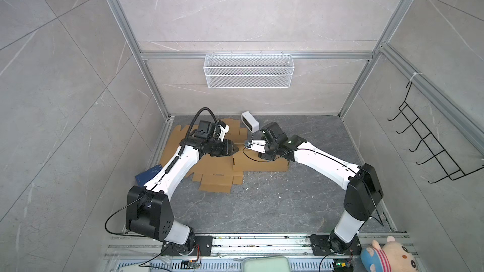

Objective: Fold the paper box

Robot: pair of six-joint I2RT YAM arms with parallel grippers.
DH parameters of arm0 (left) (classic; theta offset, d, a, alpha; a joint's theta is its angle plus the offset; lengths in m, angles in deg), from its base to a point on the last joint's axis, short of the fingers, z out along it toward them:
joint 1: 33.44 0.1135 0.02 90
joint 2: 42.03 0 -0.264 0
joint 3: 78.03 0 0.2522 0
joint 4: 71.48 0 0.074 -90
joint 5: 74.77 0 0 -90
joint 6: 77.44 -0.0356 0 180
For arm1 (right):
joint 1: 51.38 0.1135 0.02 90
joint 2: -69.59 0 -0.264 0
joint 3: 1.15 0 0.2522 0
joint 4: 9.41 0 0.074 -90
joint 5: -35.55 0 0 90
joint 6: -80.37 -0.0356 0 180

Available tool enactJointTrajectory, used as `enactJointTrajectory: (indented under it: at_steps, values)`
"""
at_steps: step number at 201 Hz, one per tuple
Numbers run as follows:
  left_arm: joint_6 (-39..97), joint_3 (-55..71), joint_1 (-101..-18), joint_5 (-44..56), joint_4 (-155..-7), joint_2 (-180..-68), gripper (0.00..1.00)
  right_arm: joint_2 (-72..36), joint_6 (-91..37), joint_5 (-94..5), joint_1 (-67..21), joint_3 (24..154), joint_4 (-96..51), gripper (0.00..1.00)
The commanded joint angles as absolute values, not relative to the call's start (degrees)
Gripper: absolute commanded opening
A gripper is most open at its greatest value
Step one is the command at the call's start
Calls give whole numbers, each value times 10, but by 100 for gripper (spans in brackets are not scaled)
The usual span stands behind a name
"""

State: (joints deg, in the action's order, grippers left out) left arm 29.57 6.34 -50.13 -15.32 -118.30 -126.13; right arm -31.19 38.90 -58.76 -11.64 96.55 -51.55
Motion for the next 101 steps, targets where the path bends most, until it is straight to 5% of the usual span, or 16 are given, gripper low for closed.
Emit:
enactJointTrajectory:
  at_steps: [1,47,101]
  values:
    - [325,65,-471,-222,-1168,-1232,53,-308,376,-596,-117,944,-529,52]
    - [440,76,-452,-265,-1066,-1289,63,-304,370,-596,-117,933,-522,52]
    - [434,114,-450,-279,-1073,-1364,63,-303,365,-598,-111,926,-516,52]
